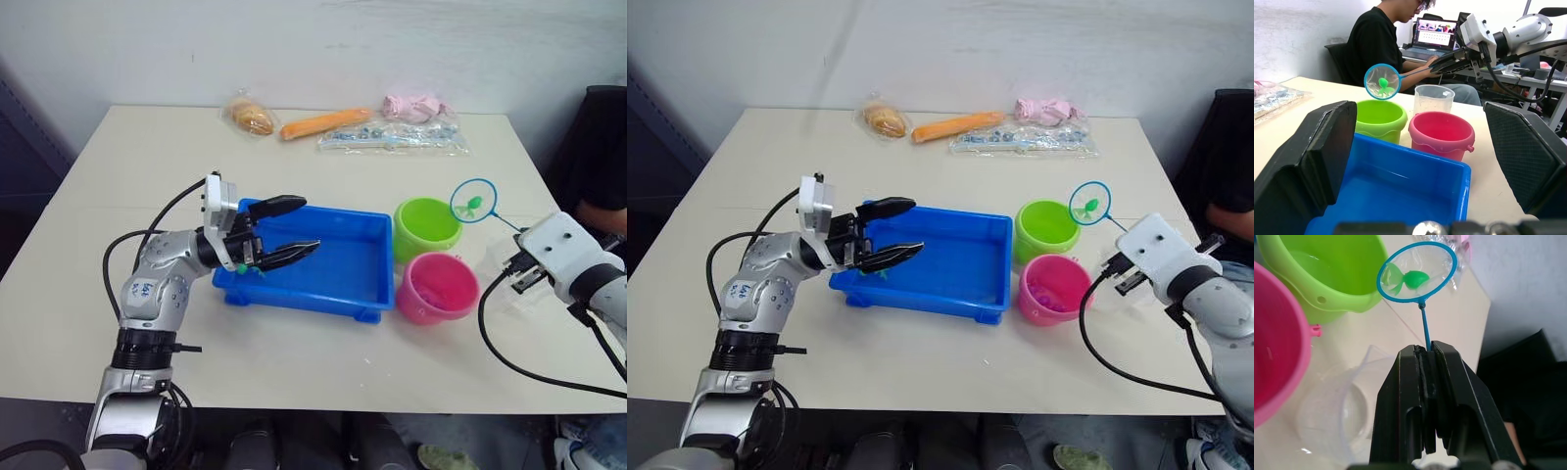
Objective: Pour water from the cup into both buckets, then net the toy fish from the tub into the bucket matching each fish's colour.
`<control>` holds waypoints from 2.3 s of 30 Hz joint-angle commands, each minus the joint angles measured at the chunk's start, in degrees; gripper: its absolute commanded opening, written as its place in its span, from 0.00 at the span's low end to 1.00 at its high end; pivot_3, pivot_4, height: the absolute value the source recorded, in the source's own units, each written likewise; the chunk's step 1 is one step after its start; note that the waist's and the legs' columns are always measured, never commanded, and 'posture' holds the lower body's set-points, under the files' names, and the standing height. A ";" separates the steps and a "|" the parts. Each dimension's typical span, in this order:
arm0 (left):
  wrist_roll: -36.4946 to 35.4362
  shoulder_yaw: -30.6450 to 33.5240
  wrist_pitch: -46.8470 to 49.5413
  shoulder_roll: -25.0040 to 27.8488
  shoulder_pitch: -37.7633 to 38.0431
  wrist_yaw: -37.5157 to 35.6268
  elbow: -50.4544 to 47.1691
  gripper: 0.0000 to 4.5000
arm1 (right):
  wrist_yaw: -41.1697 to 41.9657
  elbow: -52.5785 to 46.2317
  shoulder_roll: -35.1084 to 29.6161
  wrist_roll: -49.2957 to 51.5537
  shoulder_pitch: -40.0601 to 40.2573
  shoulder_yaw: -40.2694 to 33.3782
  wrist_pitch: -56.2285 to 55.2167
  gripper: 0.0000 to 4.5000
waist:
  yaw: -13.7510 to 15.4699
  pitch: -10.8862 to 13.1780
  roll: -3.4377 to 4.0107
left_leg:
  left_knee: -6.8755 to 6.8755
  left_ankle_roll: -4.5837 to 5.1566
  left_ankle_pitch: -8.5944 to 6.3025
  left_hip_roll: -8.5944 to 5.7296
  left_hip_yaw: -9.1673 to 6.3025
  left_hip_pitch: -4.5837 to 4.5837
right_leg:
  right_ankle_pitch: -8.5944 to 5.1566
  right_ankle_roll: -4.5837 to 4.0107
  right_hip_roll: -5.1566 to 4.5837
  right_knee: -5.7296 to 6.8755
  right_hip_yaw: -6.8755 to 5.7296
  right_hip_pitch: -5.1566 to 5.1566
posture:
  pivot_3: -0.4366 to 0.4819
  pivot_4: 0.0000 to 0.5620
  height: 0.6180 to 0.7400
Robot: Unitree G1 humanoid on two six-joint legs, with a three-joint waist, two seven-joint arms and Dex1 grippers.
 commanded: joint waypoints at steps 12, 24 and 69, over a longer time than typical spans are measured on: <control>2.10 -0.32 -3.49 1.21 0.38 -0.94 -0.17 0.99 | -4.37 7.27 -2.79 -20.08 3.52 2.56 -26.61 0.00 | 0.05 0.00 0.00 | 0.02 -0.02 0.02 -0.01 0.02 0.01 | 0.00 0.00 -0.01 0.01 0.00 0.01 | 0.48 0.27 1.00; 1.83 -0.03 -3.27 1.19 0.03 -0.96 0.24 0.99 | -13.60 15.32 -4.44 -32.02 4.76 1.68 -45.98 0.00 | -0.03 0.00 0.00 | 0.02 -0.10 0.06 0.00 0.03 0.05 | 0.00 0.00 0.00 0.05 0.01 0.02 | 0.48 0.27 1.00; 3.27 16.59 -10.12 24.41 12.88 -6.45 15.18 0.99 | 6.93 1.38 15.58 20.86 -31.00 29.50 20.16 0.00 | -0.07 -0.01 -0.02 | 0.01 0.14 0.03 0.14 -0.11 -0.04 | -0.03 -0.07 -0.35 0.27 -0.18 -0.12 | 0.48 0.27 1.00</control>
